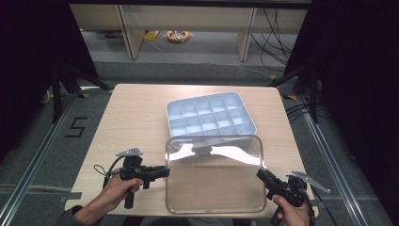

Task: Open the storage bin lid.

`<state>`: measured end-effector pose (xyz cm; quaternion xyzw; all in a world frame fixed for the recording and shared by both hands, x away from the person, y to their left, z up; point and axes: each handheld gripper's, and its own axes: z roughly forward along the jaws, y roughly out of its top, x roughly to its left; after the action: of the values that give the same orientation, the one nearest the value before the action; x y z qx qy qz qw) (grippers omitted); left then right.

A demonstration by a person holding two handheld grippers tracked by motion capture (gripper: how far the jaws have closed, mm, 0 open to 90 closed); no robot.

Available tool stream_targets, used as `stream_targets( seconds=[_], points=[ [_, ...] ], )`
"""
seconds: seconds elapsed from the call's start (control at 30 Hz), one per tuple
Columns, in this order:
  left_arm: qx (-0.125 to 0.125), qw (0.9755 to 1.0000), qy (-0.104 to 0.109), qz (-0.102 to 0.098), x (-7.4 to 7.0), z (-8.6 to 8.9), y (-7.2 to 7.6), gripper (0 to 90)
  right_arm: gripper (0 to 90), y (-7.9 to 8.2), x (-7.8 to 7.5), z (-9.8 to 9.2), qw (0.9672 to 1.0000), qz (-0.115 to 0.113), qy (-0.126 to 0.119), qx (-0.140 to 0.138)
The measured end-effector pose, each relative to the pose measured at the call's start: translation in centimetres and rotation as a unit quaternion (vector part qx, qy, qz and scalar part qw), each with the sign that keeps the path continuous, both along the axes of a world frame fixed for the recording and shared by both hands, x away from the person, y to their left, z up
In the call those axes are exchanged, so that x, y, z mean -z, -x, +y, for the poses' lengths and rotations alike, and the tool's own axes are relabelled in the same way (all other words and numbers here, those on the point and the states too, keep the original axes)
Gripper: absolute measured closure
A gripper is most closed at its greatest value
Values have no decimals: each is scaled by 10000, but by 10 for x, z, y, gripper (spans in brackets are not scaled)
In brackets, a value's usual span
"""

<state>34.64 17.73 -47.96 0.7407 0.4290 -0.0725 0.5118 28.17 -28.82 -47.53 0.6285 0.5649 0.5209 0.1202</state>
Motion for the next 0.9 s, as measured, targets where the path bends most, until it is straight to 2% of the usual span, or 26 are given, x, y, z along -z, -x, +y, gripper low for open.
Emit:
stream_targets(
  seconds=[0.03,0.13,0.2,0.3,0.33,0.4,0.43,0.47,0.5,0.53,0.57,0.6,0.67,0.7,0.73,0.77,0.83,0.9],
  points=[
    [3,10000,-18,24,2,-1,1,682,636,2,-1,2,9998,125,-116,52],
    [42,9999,-63,117,7,-3,3,682,637,2,3,0,10000,72,32,44],
    [58,9998,-99,174,11,-4,4,682,638,4,5,0,9998,182,-60,48],
    [74,9997,-159,183,14,-5,5,682,638,5,10,-2,9999,154,21,-9],
    [88,9996,-165,210,15,-6,5,682,637,6,11,-2,9998,202,-52,-1],
    [121,9995,-217,219,17,-7,6,682,637,6,13,-3,9996,262,96,21],
    [112,9994,-204,248,18,-8,7,682,636,7,13,-1,9992,383,-59,85],
    [135,9992,-247,274,19,-8,8,682,634,6,15,-3,9996,270,39,31],
    [187,9990,-289,285,20,-8,8,682,634,7,15,-4,9996,298,23,-17],
    [185,9990,-291,299,21,-9,9,682,634,6,17,-4,9996,269,114,13],
    [166,9990,-295,283,21,-10,9,683,629,7,17,-3,9991,396,99,76],
    [153,9991,-289,272,20,-10,9,683,629,6,19,-5,9996,248,124,-1],
    [176,9990,-307,255,21,-10,9,683,626,7,20,-4,9993,381,57,14],
    [180,9990,-308,252,21,-10,10,684,623,7,20,-4,9993,359,58,-22],
    [198,9990,-331,241,20,-10,11,683,623,9,19,-2,9987,497,-50,34],
    [232,9989,-307,267,20,-9,12,682,621,8,21,-5,9993,338,172,-30],
    [241,9990,-295,254,20,-9,13,683,620,10,20,-4,9994,330,114,4],
    [251,9989,-302,250,20,-9,15,683,618,11,20,-4,9993,344,175,-19]
  ],
)
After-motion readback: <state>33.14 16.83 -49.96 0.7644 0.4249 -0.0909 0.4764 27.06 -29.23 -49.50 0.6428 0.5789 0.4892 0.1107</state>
